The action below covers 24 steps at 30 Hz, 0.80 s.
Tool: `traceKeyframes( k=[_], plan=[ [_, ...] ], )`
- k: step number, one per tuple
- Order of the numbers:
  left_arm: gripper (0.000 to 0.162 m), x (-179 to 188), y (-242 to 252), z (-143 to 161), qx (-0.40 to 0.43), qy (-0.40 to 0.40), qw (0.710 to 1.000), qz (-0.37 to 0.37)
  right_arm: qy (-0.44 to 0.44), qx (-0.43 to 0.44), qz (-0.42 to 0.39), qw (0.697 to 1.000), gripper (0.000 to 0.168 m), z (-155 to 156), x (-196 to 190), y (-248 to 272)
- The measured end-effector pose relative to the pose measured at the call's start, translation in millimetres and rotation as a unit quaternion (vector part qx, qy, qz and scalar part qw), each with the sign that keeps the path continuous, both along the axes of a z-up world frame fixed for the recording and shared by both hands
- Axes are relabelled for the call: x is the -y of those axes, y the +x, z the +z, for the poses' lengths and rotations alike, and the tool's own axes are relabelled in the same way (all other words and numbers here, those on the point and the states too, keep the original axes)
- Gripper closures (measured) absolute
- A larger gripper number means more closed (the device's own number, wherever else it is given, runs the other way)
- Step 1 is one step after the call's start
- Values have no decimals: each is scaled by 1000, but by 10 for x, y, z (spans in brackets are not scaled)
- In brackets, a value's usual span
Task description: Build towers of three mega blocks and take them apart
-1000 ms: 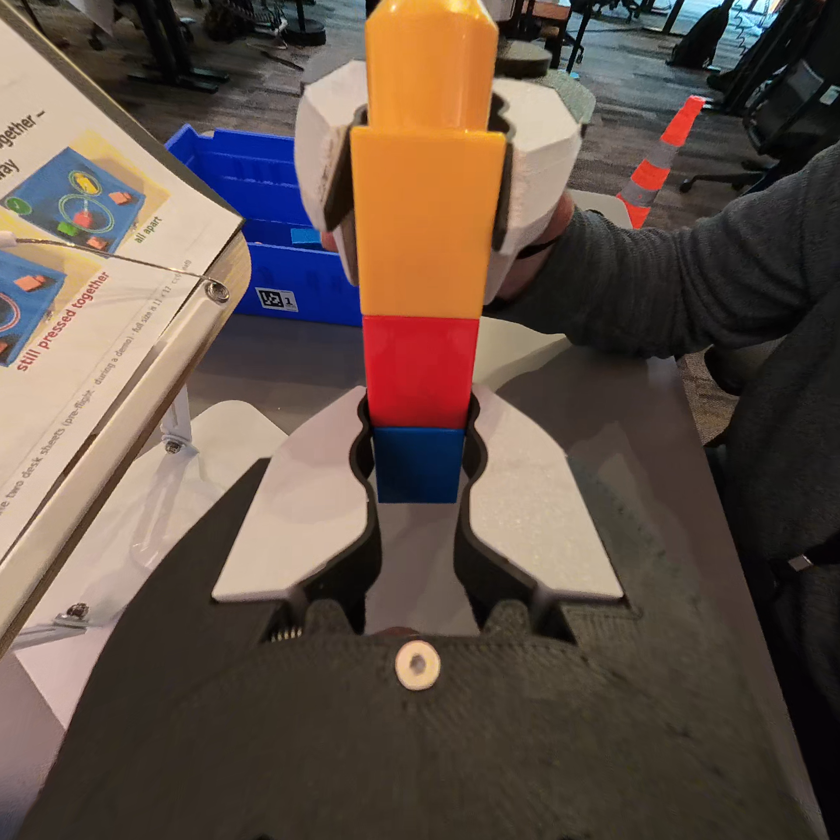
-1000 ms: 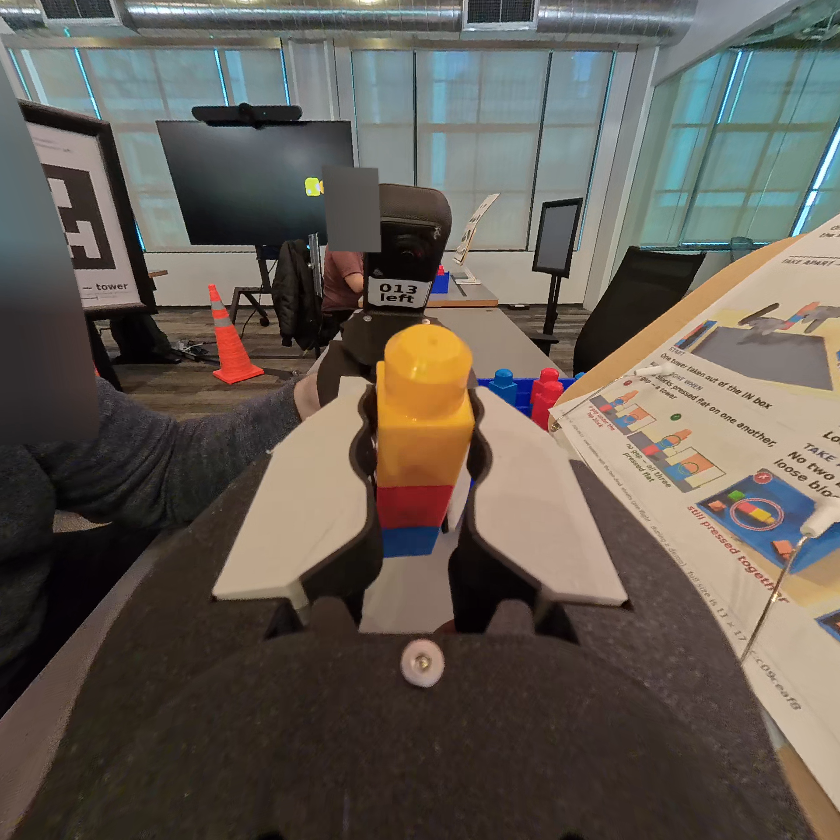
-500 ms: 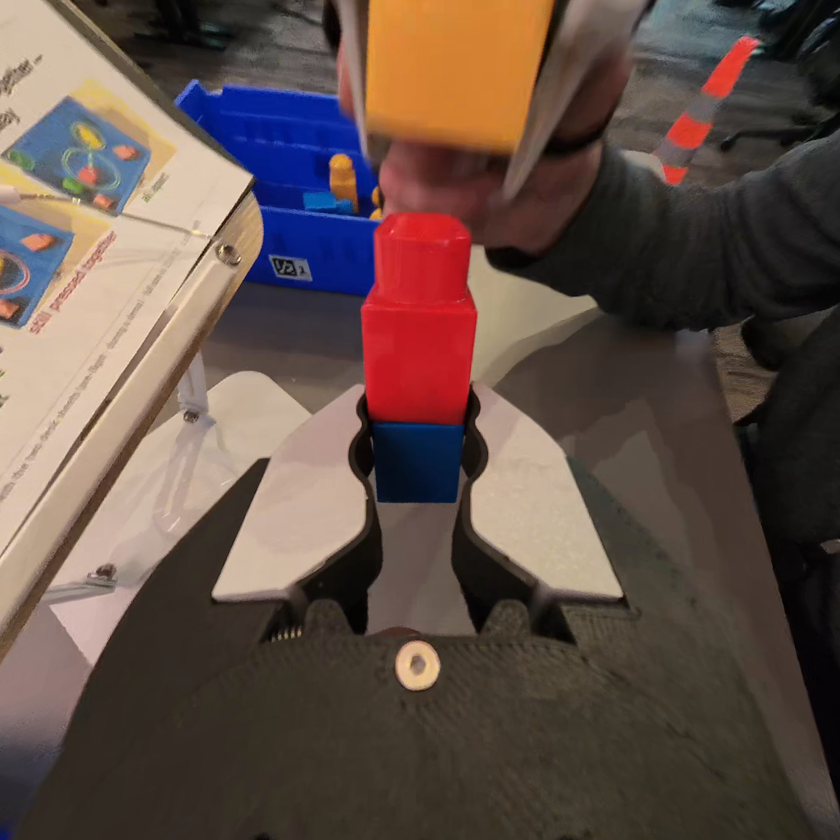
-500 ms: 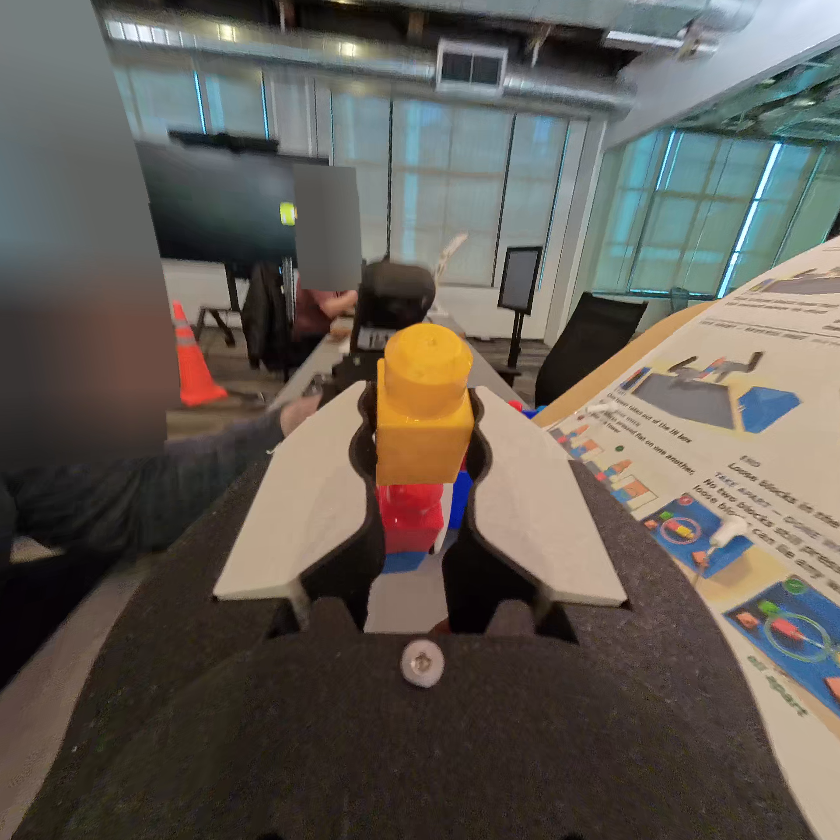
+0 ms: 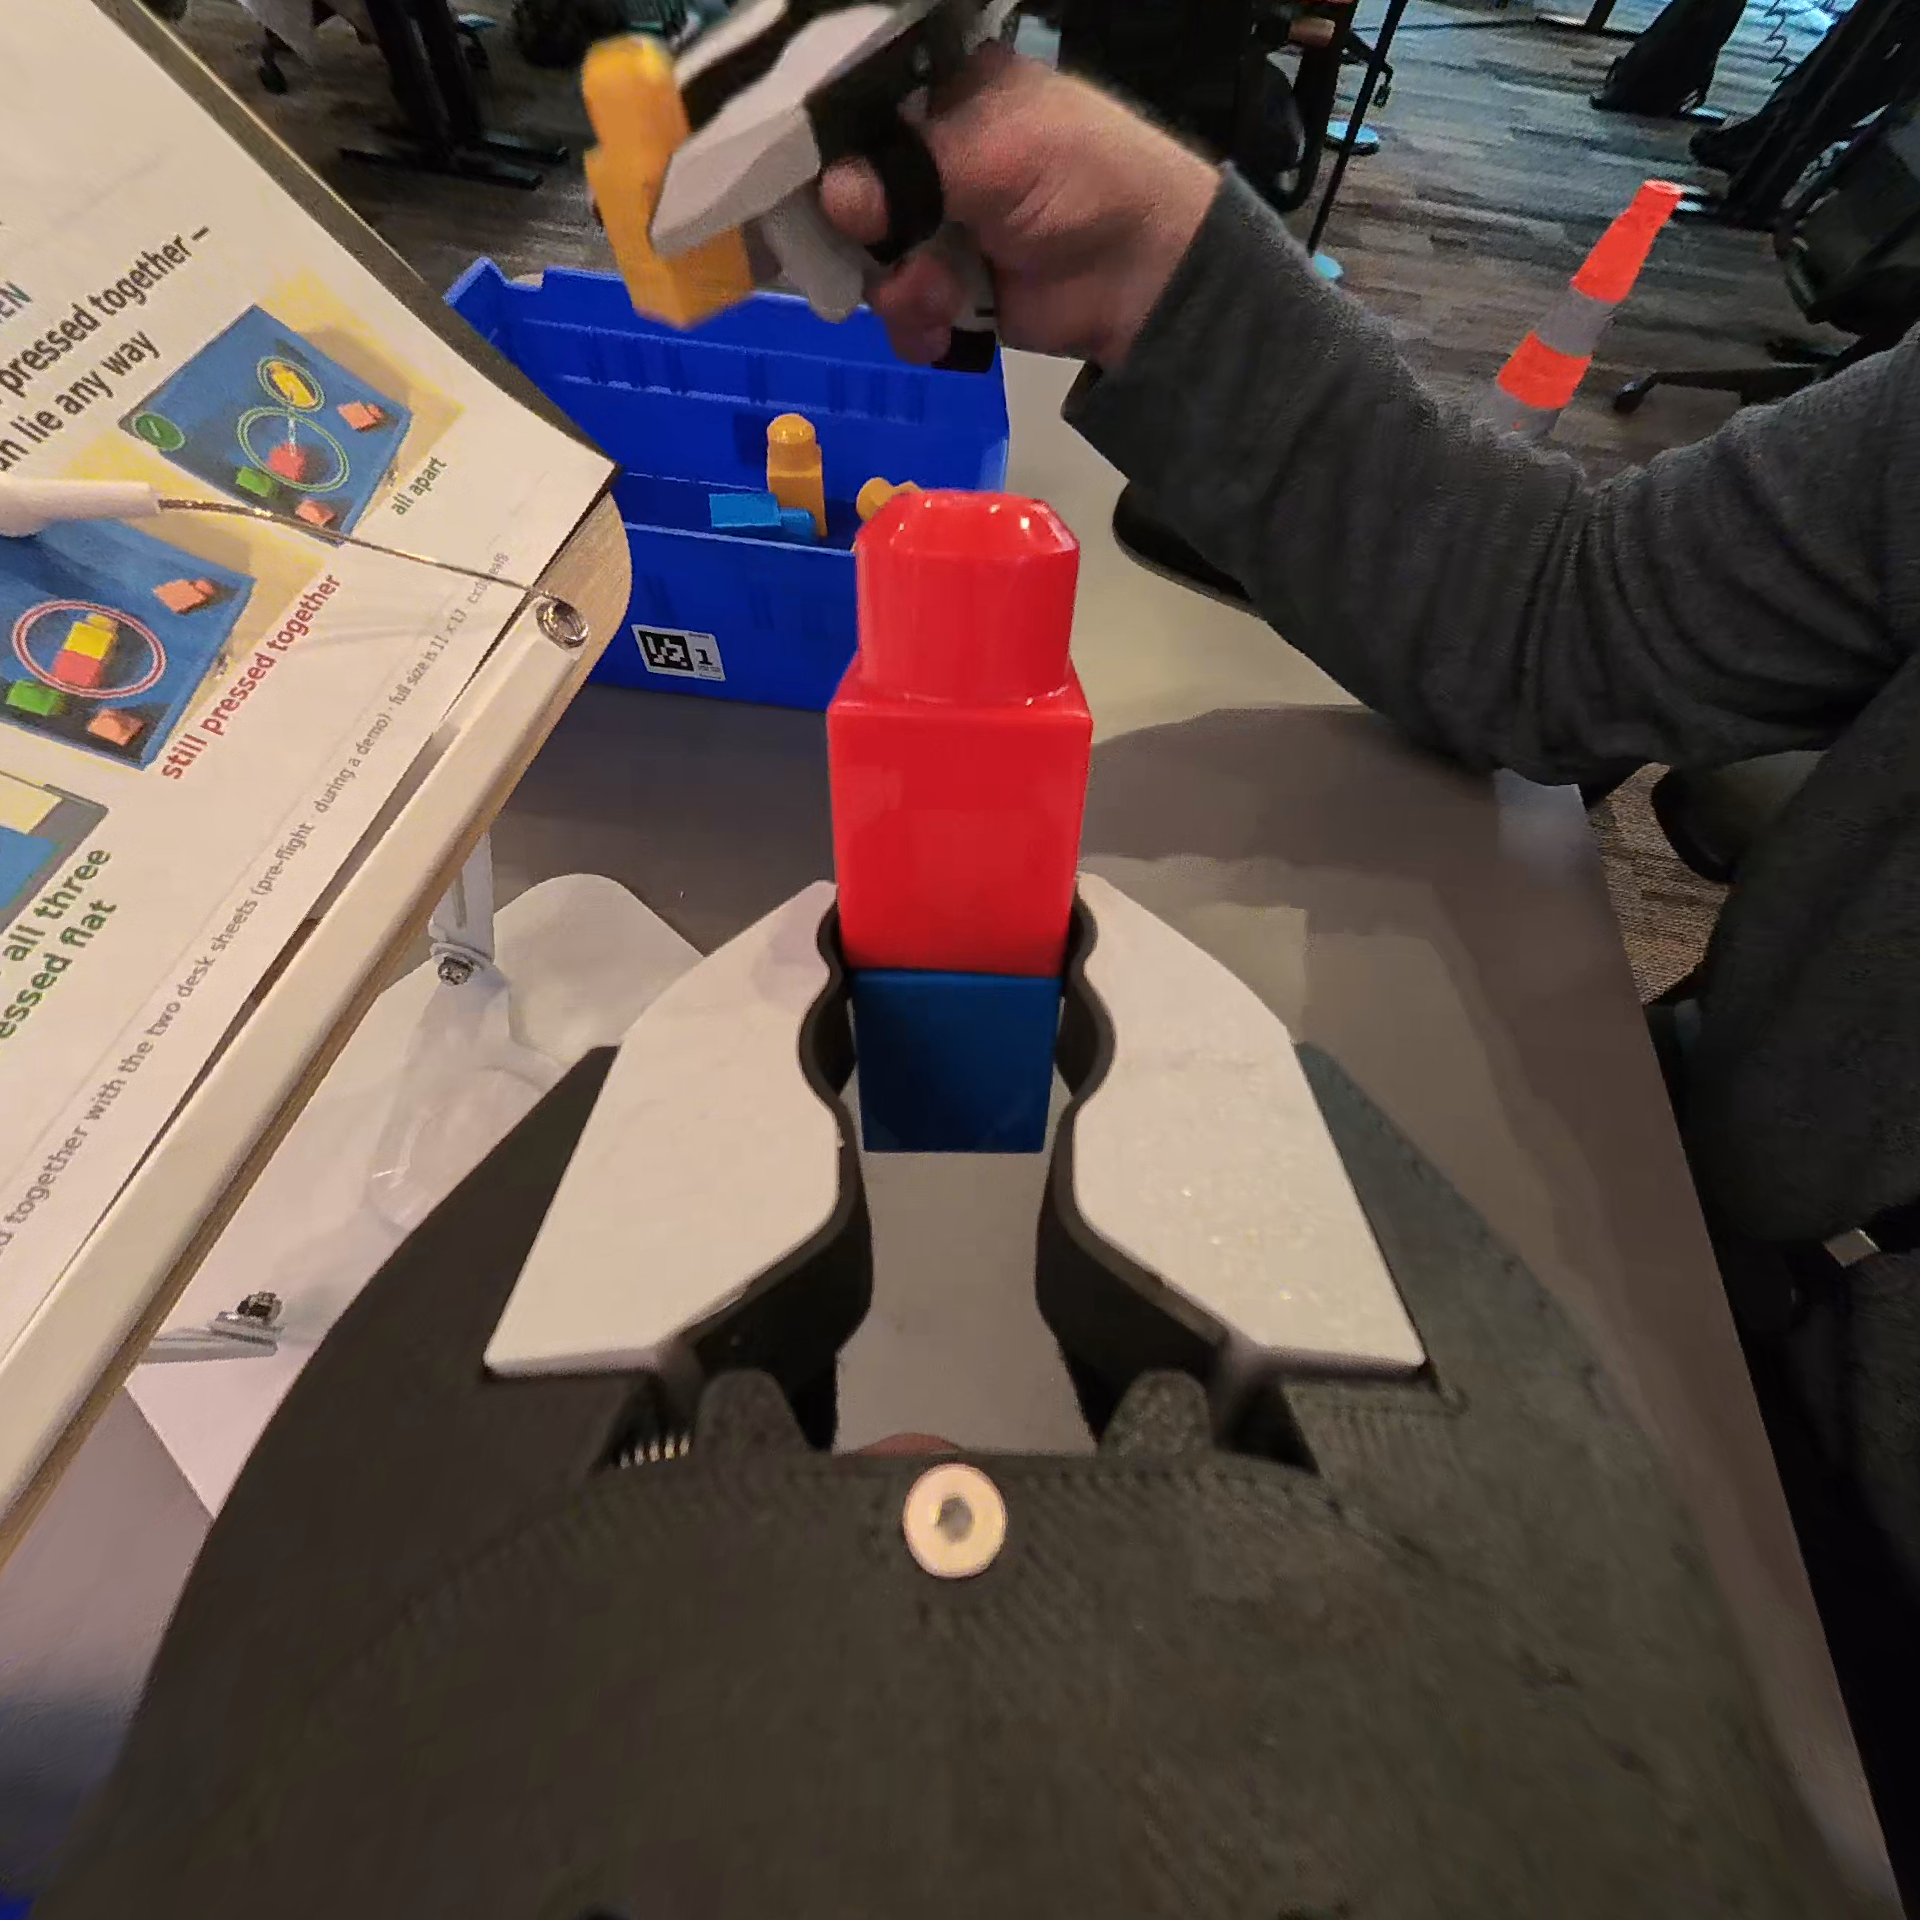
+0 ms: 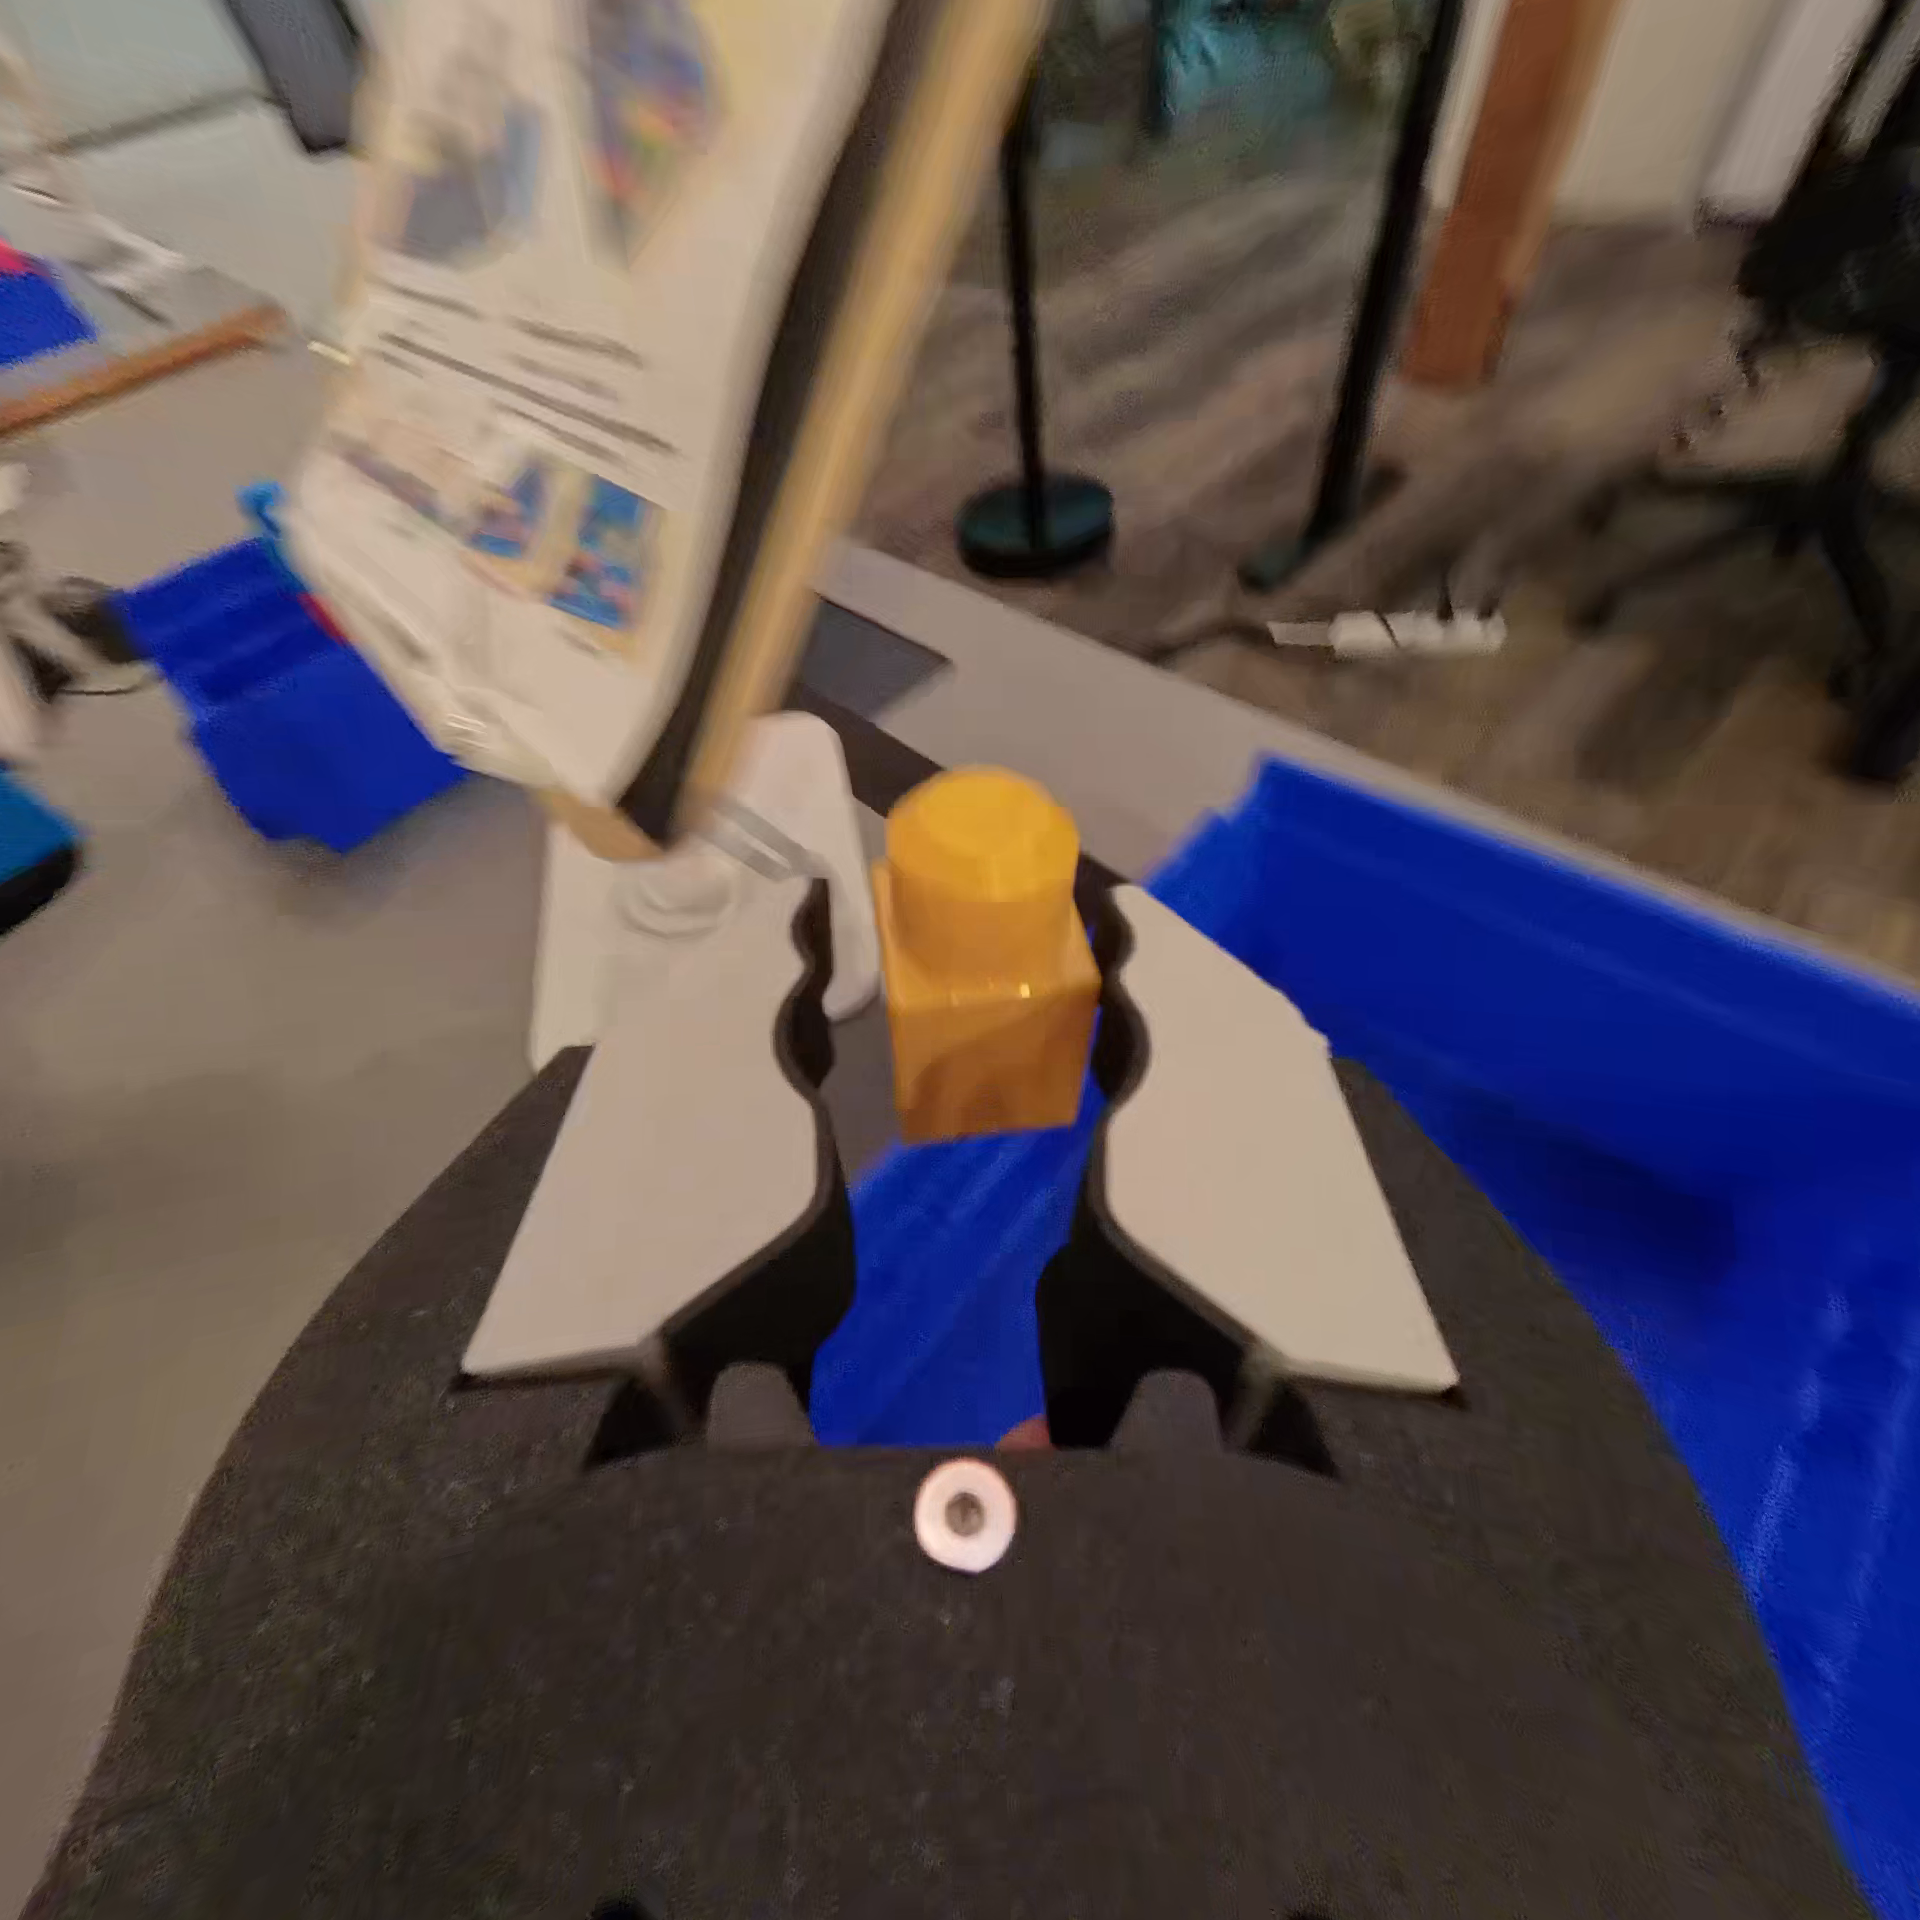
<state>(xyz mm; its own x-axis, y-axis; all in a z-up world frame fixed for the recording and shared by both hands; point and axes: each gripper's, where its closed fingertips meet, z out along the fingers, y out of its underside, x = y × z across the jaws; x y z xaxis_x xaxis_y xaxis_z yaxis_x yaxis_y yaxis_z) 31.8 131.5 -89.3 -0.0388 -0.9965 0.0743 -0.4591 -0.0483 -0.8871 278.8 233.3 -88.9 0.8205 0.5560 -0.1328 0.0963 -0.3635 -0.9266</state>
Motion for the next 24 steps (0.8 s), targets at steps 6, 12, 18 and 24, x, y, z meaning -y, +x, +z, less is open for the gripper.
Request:
traceKeyframes(
  k=[6, 12, 18, 24],
  plan=[
    [126, -30, 55, -37, 1, -2, 1000, 6, 6, 34, -35, 999, 118, -86, -46, 198],
    [126, -29, 131, -36, 14, -4, 1000, 5, 129, 2, 228, 965, 115, 610, 661, -1292],
    [126, 89, 216, 11, 23, 7, 1000, -11, 130, -31, 366, 921, 112, 584, 1123, -2248],
    [126, 171, 292, 8, 27, 11, 999, -26, 115, -24, 380, 918, 132, 417, 1124, -2453]
  ],
)
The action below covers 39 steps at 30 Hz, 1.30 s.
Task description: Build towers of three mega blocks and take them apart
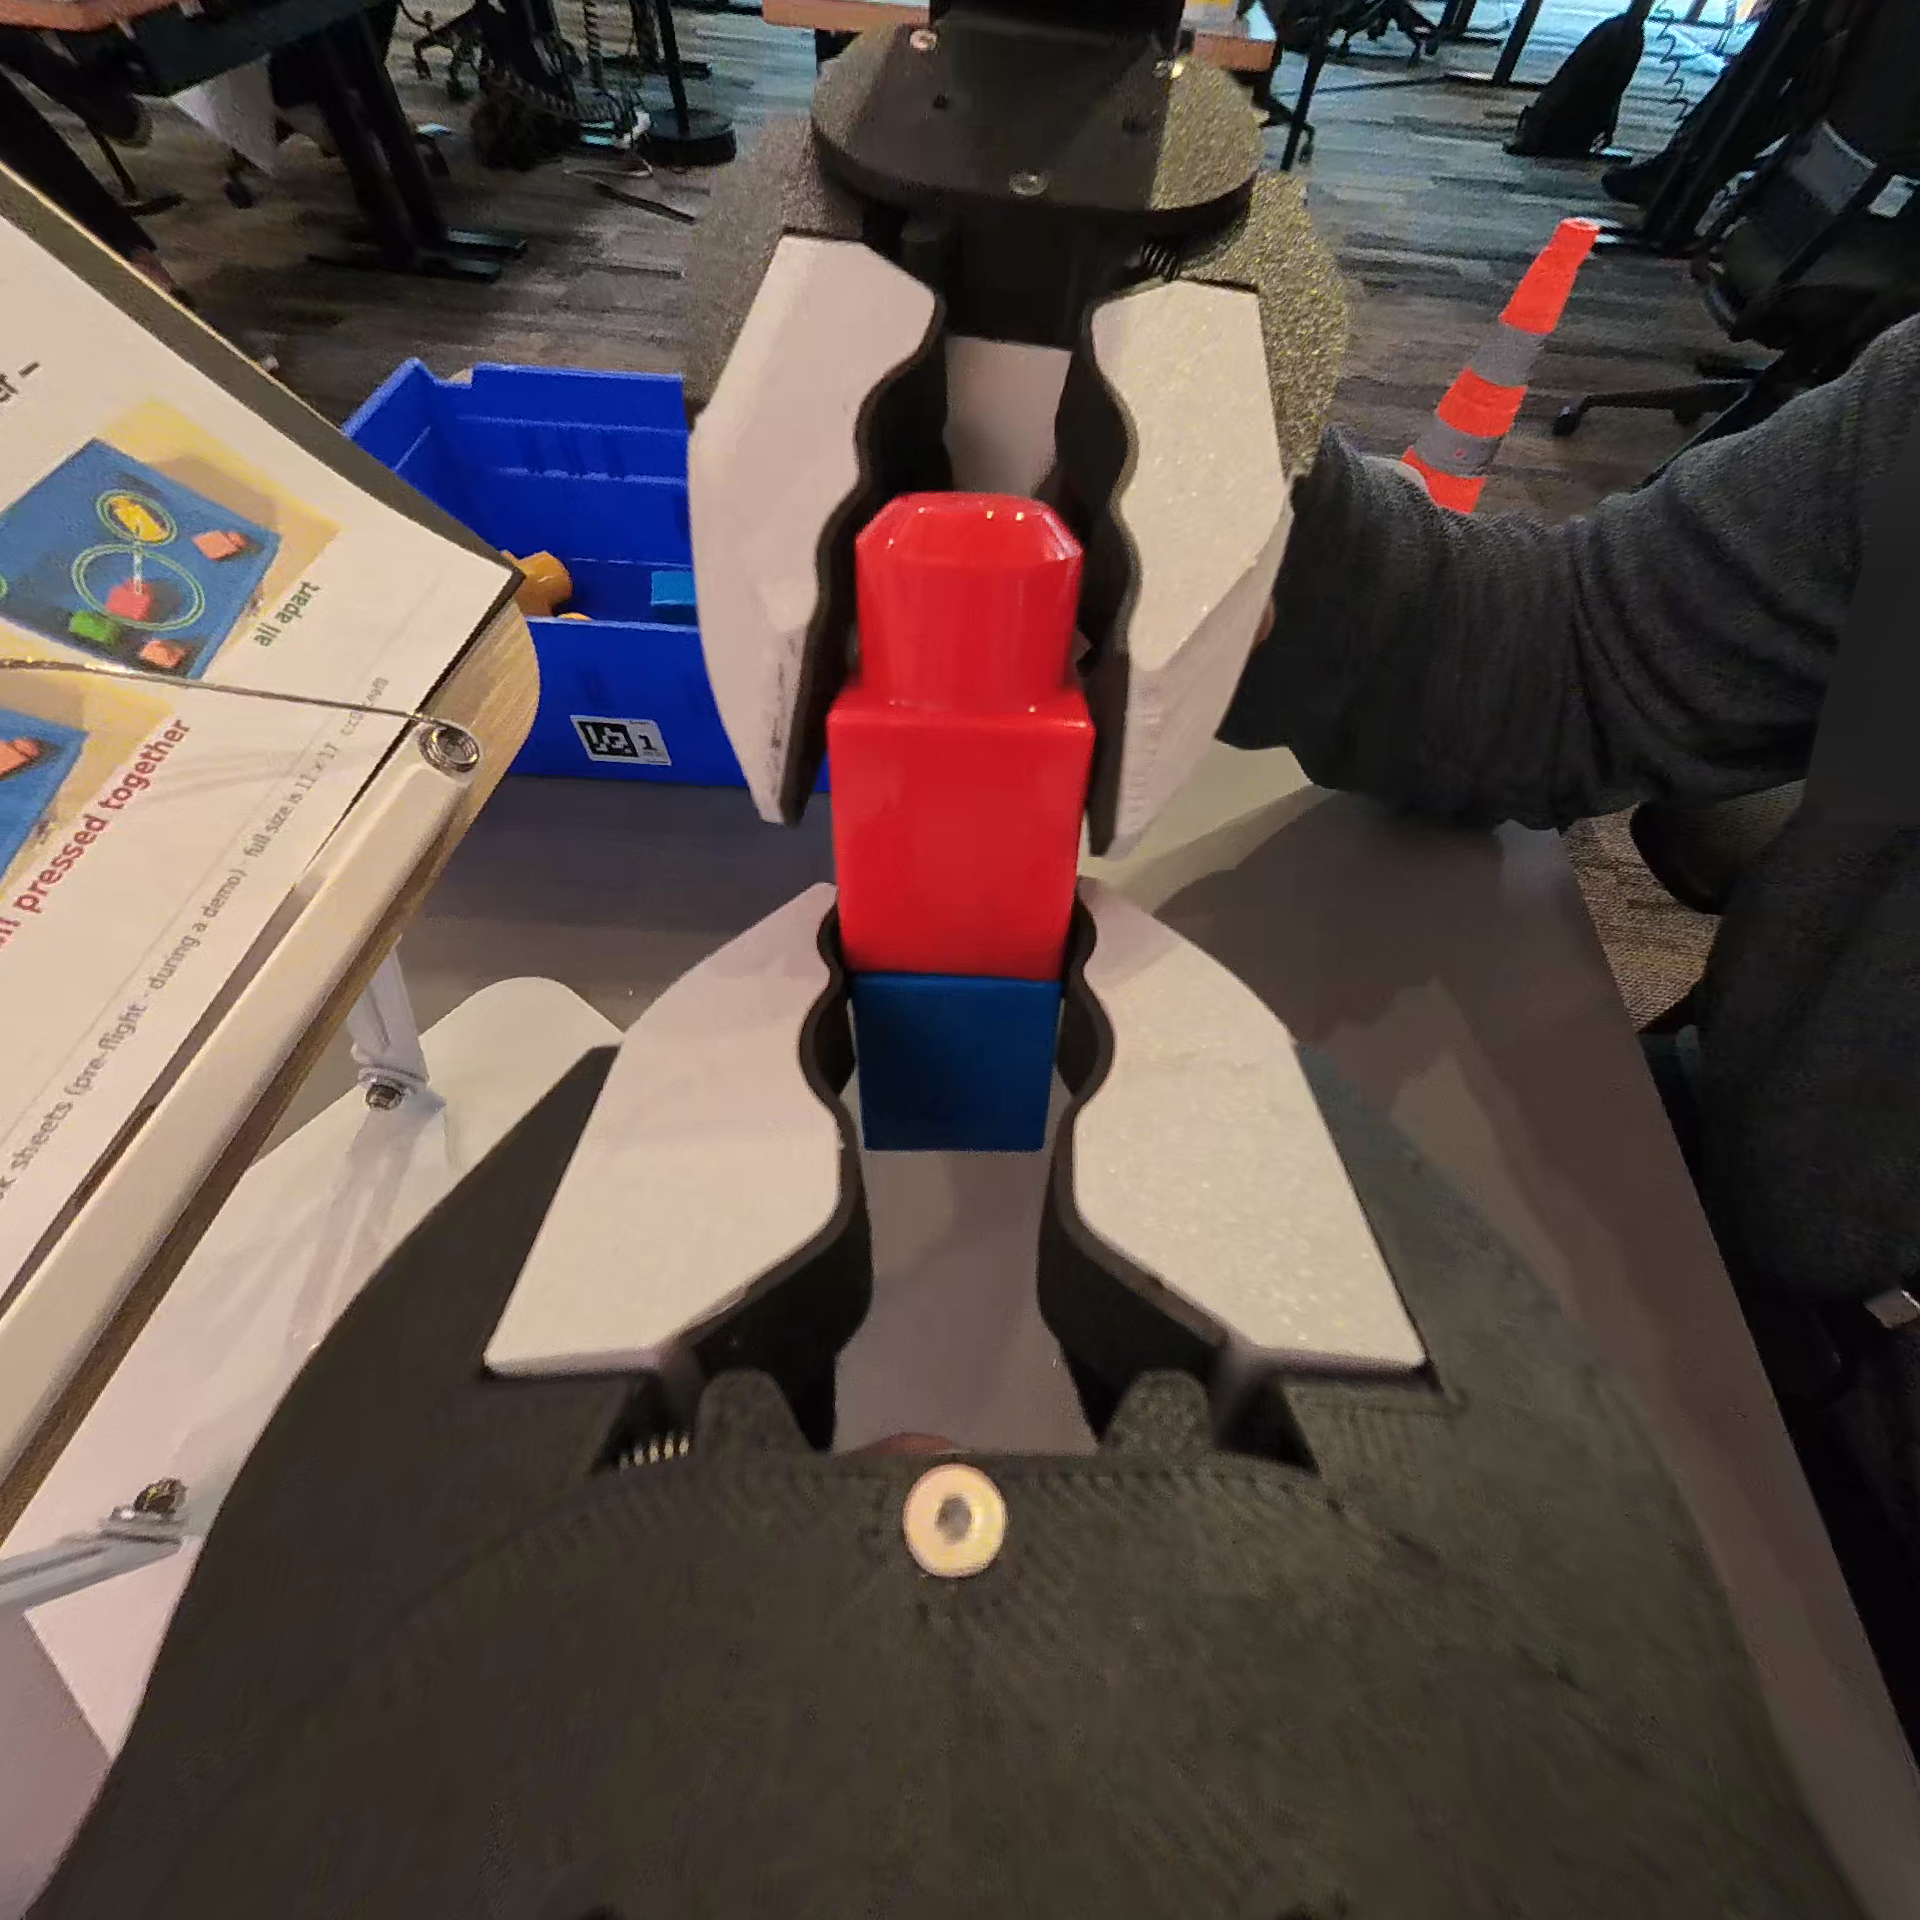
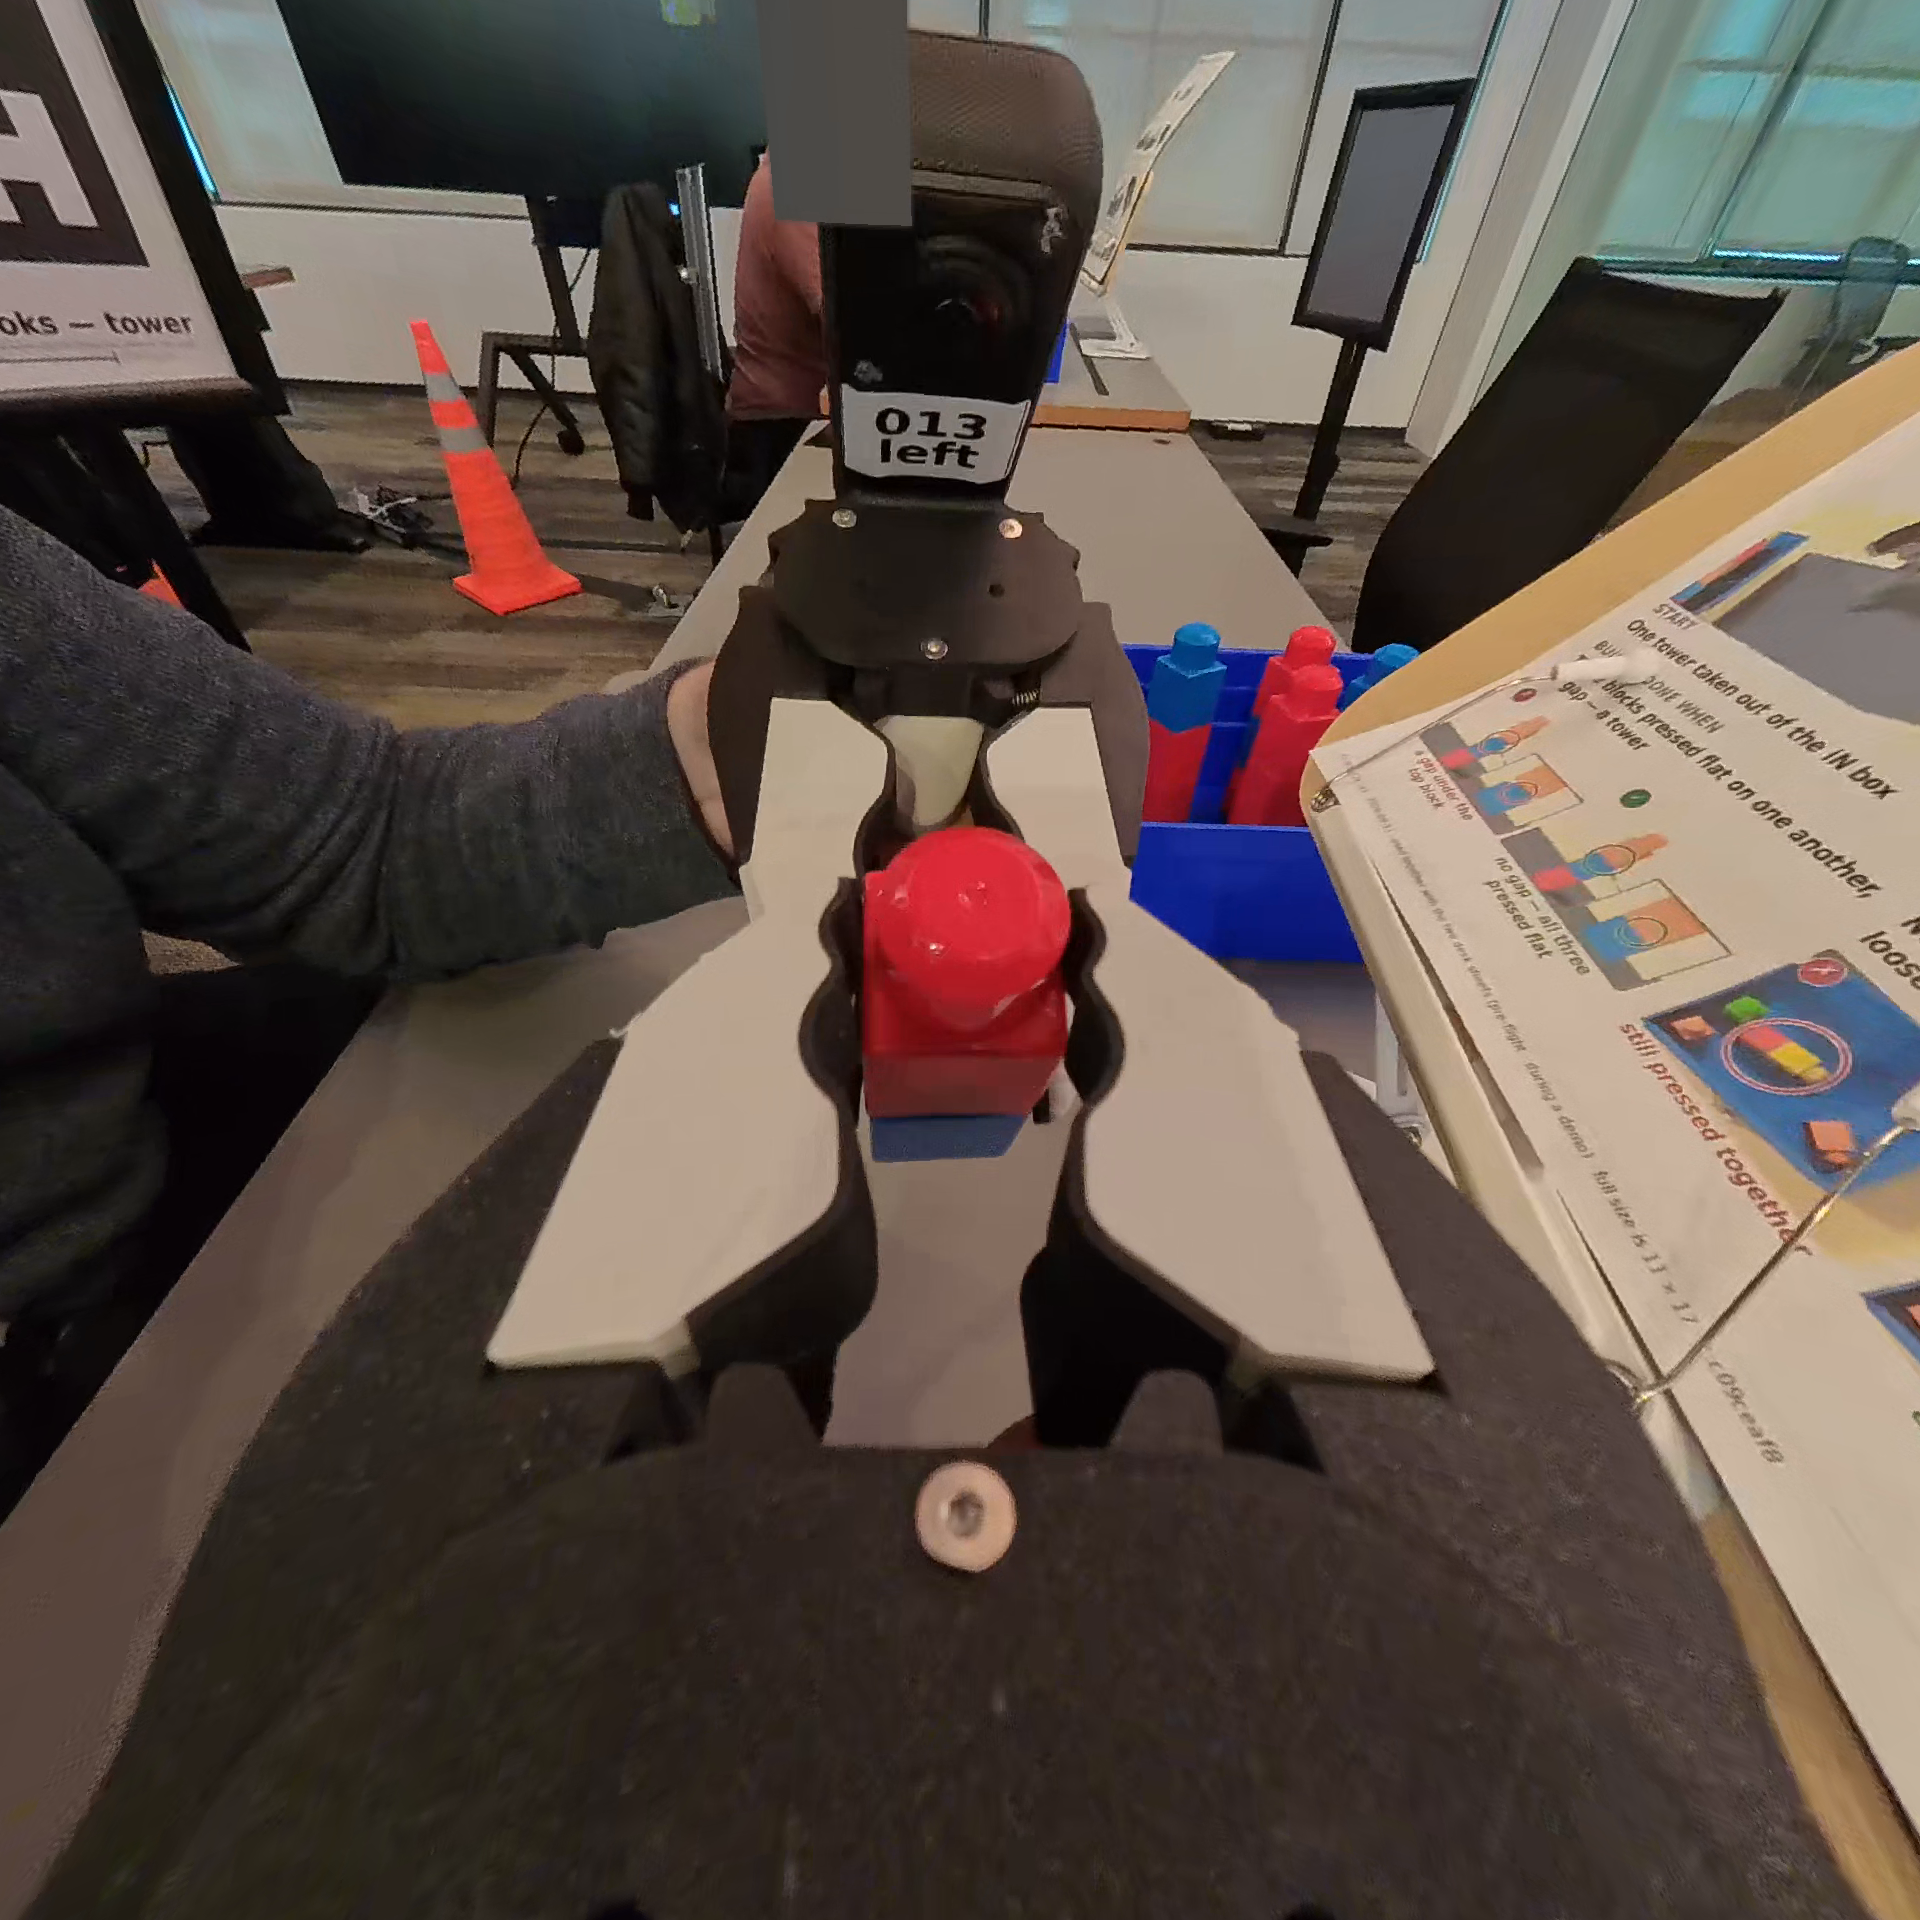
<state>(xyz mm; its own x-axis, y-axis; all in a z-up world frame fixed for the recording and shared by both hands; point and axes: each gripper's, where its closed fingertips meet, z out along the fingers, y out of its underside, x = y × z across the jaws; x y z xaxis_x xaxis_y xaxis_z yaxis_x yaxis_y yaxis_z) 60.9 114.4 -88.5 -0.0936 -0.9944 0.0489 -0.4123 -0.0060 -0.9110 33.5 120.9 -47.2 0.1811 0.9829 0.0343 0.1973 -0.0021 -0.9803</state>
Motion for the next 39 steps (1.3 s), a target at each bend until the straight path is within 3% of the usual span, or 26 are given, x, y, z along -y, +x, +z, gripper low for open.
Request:
traceKeyframes(
  k=[4, 6, 8, 17, 21, 23, 27, 31, 33, 37, 39],
  plan=[
    [124, 33, 4, 14, 10, -19, 1000, -16, 9, -11, -5, 1000, 132, 76, 15, 3],
    [111, -2, 7, -52, -1, -15, 1000, -10, 9, -31, -6, 999, 132, 150, 21, 11],
    [124, 10, 19, -41, 6, -9, 1000, -13, 13, -28, -13, 999, 132, 148, 4, 31],
    [124, 30, -6, -22, -9, -4, 1000, -12, 40, -7, -23, 999, 132, 177, 21, 56],
    [125, -106, -127, -170, -55, 11, 998, 20, 43, -103, -66, 992, 132, 594, -53, 383],
    [125, -81, -136, -55, -32, 0, 999, 10, 65, -85, -124, 986, 132, 641, -193, 682],
    [125, -139, -180, 37, -27, 30, 999, 32, 27, -40, -234, 971, 132, 428, -576, 1366],
    [125, -221, -241, 55, -19, 23, 998, 48, -38, 36, -357, 933, 132, -97, -967, 2160],
    [125, -238, -251, 57, -19, 24, 998, 52, -93, 42, -371, 923, 132, -331, -1034, 2399],
    [125, -224, -218, 37, -20, 24, 998, 49, -139, 67, -456, 877, 111, -686, -1203, 2909],
    [125, -227, -187, 20, -19, 24, 998, 50, -127, 78, -468, 871, 110, -668, -1205, 2957]
  ],
)
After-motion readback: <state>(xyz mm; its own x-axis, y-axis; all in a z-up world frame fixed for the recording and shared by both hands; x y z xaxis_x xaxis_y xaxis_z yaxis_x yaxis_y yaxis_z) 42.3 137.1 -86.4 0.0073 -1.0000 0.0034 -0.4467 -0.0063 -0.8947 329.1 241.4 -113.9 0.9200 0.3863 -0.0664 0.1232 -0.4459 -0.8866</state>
